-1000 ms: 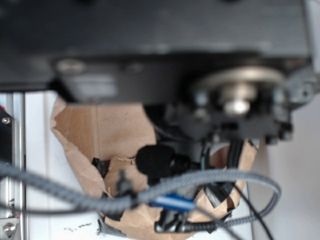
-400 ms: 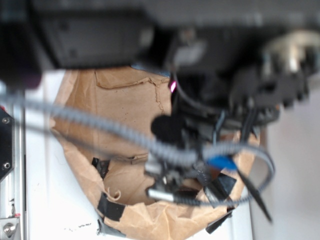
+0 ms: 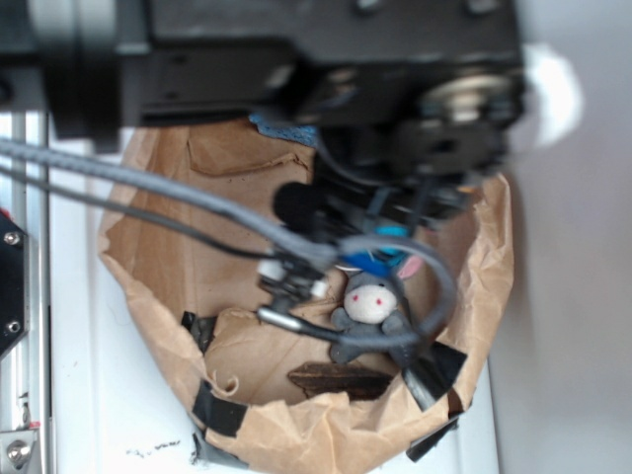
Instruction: Grab the blue sponge.
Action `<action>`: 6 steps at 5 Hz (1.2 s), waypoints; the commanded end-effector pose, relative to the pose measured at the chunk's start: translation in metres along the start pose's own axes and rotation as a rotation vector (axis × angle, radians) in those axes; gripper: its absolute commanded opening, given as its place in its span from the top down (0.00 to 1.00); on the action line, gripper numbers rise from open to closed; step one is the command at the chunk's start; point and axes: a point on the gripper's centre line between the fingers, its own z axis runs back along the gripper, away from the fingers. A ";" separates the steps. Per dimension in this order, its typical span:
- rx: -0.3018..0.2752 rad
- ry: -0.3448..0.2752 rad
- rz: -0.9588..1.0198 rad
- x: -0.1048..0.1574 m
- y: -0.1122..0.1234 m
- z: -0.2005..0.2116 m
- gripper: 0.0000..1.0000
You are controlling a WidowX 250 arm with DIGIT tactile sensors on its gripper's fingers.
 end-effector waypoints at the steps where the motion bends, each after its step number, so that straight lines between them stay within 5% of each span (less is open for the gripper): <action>1: 0.083 -0.025 -0.016 0.004 0.023 -0.022 0.00; 3: 0.080 -0.037 0.094 0.007 0.059 -0.014 0.00; 4: 0.125 0.020 0.136 0.005 0.068 -0.029 0.00; 5: 0.151 0.054 0.149 0.003 0.072 -0.044 0.00; 6: 0.151 0.081 0.101 0.004 0.051 -0.057 0.00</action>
